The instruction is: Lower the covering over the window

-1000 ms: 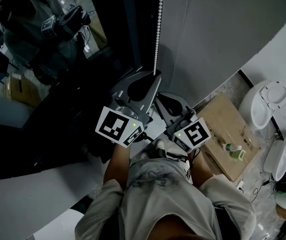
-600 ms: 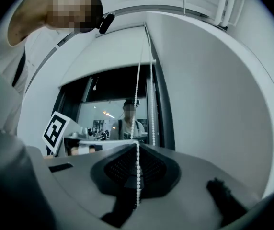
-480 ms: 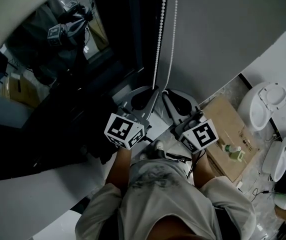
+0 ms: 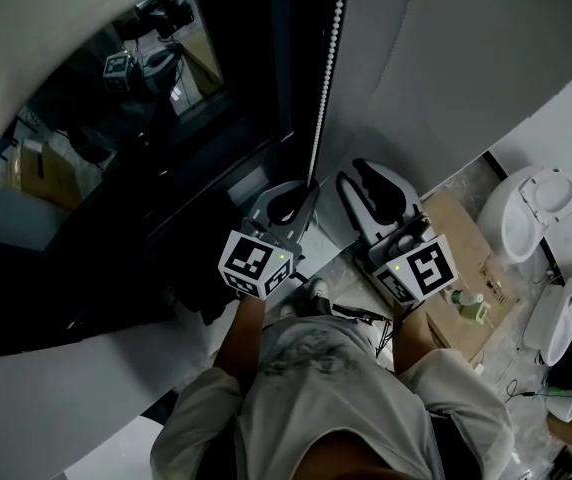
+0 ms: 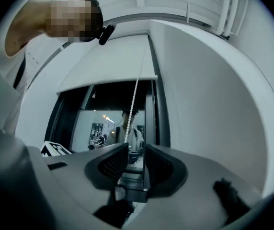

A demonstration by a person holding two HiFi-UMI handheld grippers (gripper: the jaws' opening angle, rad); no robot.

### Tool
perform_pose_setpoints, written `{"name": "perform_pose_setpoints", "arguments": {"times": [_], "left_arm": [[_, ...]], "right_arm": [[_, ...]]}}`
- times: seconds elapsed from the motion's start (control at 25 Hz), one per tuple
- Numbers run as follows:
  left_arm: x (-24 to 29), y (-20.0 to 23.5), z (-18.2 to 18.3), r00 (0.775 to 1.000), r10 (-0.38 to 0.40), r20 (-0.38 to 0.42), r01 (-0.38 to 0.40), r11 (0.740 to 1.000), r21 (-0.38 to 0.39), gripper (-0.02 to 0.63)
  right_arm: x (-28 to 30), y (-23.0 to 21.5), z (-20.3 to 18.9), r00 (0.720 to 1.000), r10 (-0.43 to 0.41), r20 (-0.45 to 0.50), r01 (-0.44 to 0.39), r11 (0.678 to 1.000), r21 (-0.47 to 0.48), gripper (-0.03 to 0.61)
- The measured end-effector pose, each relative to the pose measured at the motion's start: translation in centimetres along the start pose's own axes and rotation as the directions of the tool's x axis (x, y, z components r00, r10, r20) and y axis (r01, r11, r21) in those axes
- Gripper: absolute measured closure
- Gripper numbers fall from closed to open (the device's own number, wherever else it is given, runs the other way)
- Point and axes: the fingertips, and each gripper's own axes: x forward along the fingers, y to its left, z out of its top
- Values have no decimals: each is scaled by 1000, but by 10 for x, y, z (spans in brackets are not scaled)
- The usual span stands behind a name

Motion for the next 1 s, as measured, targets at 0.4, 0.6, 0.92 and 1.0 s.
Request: {"name": "perform_pose_setpoints", "arguments": {"times": [0.4,0.6,0.92,1.0], "left_arm": [[-1,-18,-62,991,-23,-130,18,999,-40,597],[-6,-25,-89,984,-35,-172,22,997,-75,597],[-11,-24,-85,987,-28,-159,16,997,-76,589],[-14,-24,-78,990,-25,-141,13,996,-84,586]], "right_arm": [[36,15,21,996,76,37,-74,996,-52,451],[40,16,25,997,63,51,-61,998,-27,542],[37,13,20,996,71,49,-70,997,-16,554],[35,11,20,996,71,53,-70,998,-5,554]]}}
